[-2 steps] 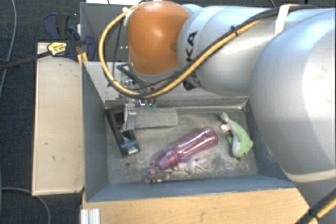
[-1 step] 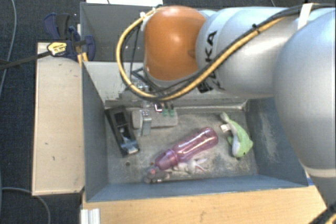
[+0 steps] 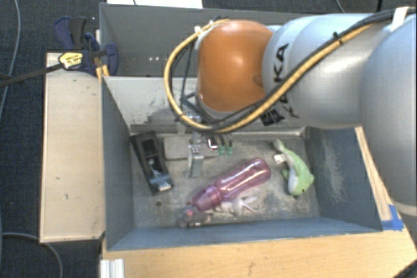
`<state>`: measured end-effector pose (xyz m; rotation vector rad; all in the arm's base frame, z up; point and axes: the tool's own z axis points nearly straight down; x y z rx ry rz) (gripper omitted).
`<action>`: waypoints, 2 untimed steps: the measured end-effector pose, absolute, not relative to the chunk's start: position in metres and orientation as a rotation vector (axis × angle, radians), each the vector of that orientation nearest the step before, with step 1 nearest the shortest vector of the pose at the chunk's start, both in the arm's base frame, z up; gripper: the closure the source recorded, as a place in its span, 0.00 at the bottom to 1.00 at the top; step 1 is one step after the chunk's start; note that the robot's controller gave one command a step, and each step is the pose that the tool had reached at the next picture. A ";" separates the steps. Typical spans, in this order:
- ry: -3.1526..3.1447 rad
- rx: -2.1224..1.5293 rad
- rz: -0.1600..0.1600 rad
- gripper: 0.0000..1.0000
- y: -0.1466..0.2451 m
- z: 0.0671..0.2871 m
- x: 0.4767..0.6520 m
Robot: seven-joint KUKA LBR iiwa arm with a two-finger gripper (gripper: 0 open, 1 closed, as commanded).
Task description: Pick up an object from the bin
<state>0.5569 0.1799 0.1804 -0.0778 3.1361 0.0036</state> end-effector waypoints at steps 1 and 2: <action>3.132 -0.214 0.003 0.00 0.141 0.176 0.541; 3.118 -0.333 0.000 0.00 0.122 0.161 0.535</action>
Offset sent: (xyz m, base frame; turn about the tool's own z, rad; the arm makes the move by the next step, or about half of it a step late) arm -0.0279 -0.0547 -0.0301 -0.1642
